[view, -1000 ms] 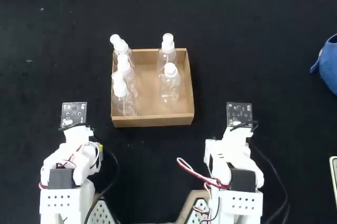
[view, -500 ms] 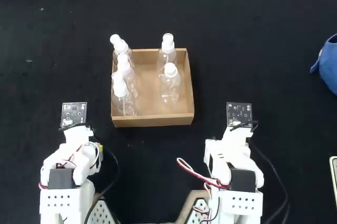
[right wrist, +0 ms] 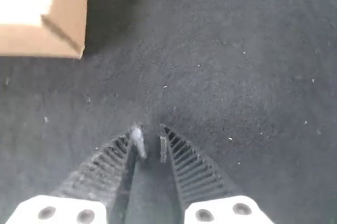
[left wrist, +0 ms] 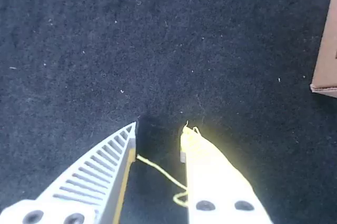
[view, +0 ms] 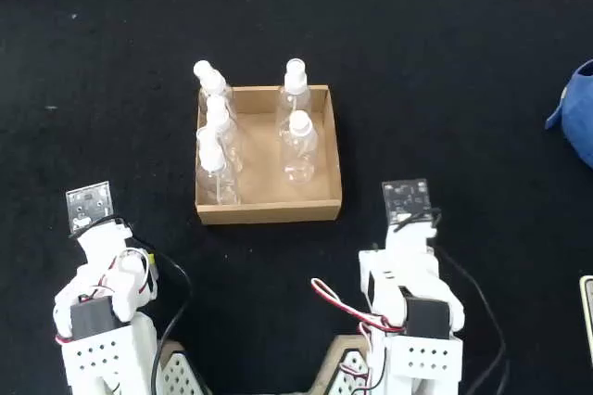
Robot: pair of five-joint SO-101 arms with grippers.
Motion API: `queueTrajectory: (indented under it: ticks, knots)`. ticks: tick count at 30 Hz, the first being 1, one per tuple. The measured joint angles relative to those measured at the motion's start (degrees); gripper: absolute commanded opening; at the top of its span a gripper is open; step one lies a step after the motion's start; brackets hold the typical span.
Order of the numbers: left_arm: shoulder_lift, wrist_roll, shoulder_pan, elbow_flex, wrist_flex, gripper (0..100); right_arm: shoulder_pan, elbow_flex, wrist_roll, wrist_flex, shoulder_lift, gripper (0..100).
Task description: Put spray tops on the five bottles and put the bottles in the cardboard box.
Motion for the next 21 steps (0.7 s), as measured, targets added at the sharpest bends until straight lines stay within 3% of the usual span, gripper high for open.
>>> queueTrajectory:
  ticks: [21]
  knots:
    - [0.0,0.0,0.0,0.0,0.0,3,0.0,0.0,-4.13,0.0,0.0,1.1]
